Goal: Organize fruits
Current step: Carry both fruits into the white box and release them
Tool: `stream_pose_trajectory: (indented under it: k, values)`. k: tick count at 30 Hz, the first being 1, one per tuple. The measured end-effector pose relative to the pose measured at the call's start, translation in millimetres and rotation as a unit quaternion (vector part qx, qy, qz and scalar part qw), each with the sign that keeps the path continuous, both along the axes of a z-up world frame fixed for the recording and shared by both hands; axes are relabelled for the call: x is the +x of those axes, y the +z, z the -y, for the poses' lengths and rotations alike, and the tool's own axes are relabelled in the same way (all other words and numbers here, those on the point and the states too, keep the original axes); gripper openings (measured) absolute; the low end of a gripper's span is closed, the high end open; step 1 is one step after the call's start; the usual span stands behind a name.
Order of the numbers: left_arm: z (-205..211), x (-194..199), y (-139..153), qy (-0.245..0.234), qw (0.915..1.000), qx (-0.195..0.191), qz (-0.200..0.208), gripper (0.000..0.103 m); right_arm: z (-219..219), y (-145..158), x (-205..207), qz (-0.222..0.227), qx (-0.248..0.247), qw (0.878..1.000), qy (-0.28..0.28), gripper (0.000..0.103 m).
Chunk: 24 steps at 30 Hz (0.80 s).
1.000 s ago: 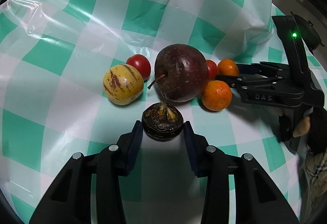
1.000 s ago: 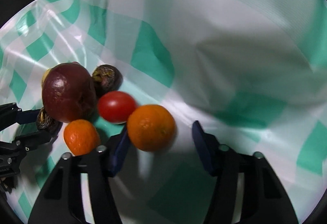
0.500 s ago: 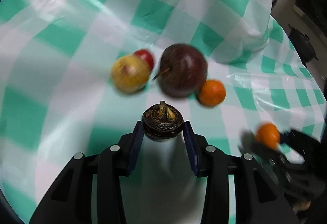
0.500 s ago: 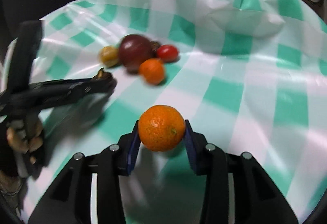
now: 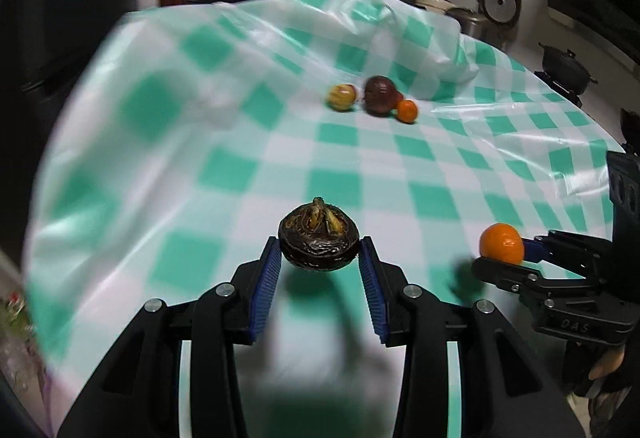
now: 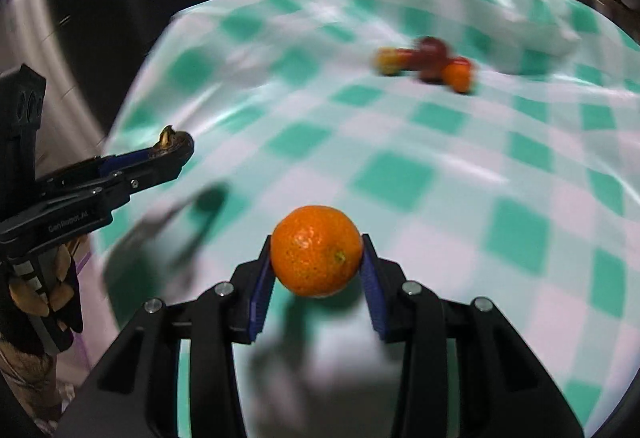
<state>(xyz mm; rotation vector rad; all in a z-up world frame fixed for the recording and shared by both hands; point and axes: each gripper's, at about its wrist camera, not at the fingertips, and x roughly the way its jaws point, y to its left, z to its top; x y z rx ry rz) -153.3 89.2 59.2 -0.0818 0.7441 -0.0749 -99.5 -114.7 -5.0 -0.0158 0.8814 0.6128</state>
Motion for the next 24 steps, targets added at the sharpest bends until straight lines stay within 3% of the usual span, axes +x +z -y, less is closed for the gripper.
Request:
stream_pose_trajectory:
  k: [5,9,12,15,19,20,24]
  values:
    - [-58.4,-85.9,9.2,0.055,0.9981,0.021,0.017,0.038,-79.4,14.9,-54.2,0.015,0.004,0.993,0.119,0.041]
    - [-112.1,-148.1,-0.3,0.115,0.9923,0.045,0.009,0.038,-151.2,20.8,-106.0,0.021,-0.003,0.971,0.237,0.041]
    - [-159.1,-181.5,-20.7,0.16,0.9856,0.051,-0.021,0.038,-204.9,7.4,-142.1,0.008,-0.03,0.946,0.321,0.041]
    - [-205.0,-192.7,-60.0,0.179,0.9782,0.06,-0.086,0.038,-258.9,-23.7,-172.8,-0.004,-0.085,0.917,0.388,0.041]
    - [-252.4,-180.0,-119.8,0.184,0.9661,0.059,-0.172,0.038,-324.3,-77.7,-198.0,-0.027,-0.165,0.879,0.446,0.041]
    - [-263.6,-174.3,-137.4,0.182,0.9617,0.058,-0.197,0.038,-344.3,-95.0,-207.3,-0.026,-0.193,0.865,0.463,0.041]
    - [-285.4,-150.0,-178.1,0.153,0.9487,0.087,-0.263,0.038,-387.6,-135.3,-224.9,-0.024,-0.262,0.825,0.5,0.041]
